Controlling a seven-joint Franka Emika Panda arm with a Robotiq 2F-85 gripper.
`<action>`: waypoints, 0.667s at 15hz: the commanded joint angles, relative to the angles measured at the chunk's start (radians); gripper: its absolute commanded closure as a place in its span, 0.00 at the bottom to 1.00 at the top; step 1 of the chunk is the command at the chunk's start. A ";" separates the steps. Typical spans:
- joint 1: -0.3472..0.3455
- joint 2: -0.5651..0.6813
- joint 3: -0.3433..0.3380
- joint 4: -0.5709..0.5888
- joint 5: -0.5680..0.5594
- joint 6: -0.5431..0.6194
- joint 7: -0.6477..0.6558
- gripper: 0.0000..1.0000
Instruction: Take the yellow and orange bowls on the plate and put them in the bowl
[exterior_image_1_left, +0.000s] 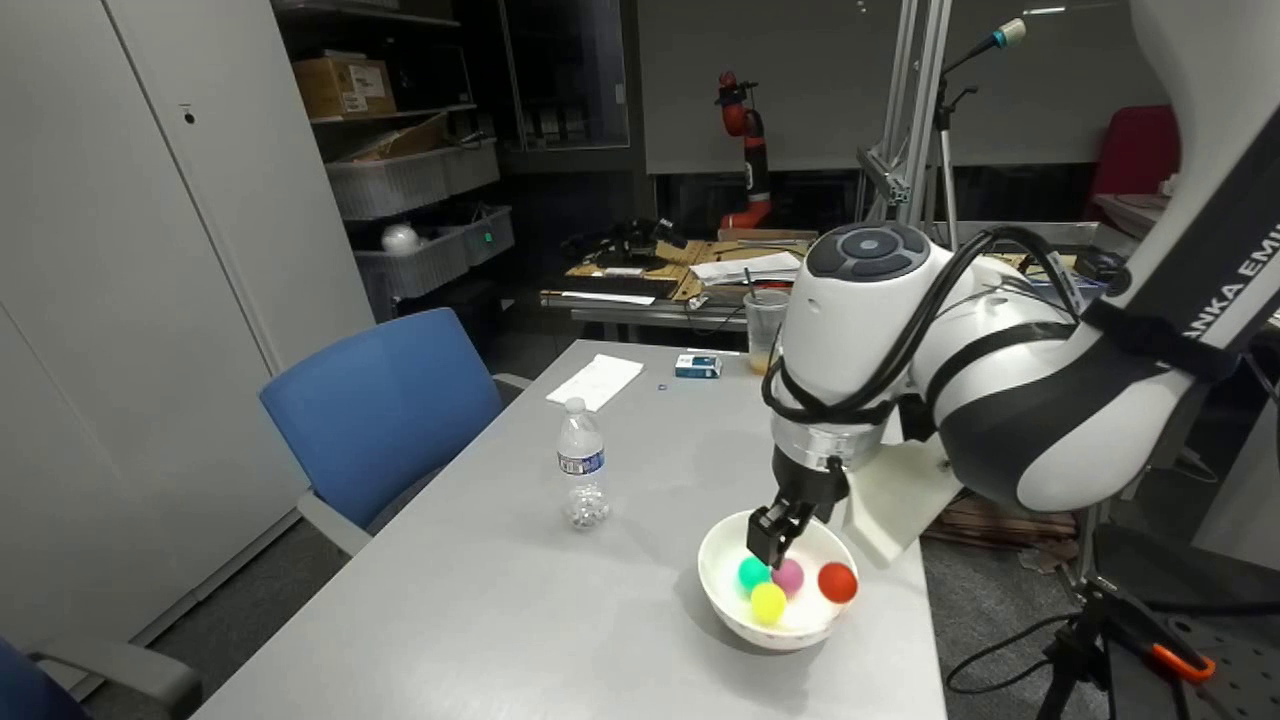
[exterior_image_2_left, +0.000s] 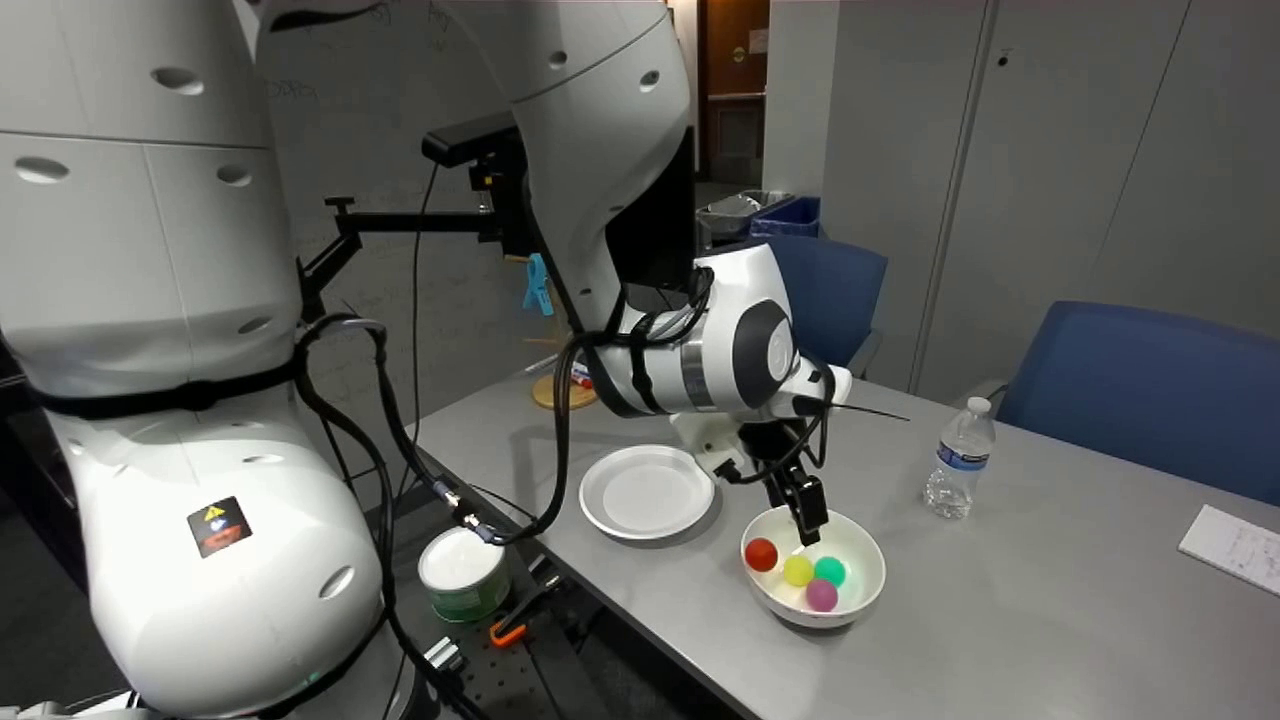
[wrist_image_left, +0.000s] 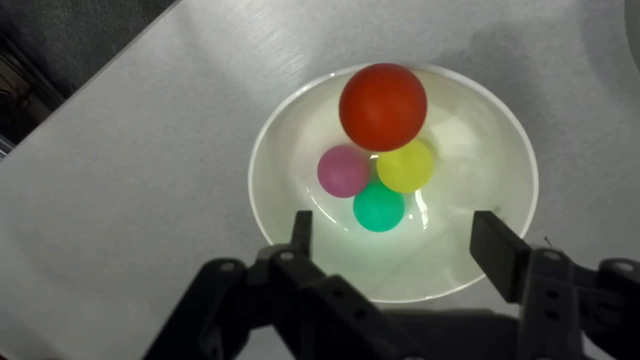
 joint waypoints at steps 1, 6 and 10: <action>0.015 -0.027 -0.017 -0.026 -0.048 0.015 0.056 0.00; 0.010 -0.028 -0.011 -0.029 -0.048 0.014 0.048 0.00; -0.018 -0.031 0.028 -0.052 0.026 0.026 -0.044 0.00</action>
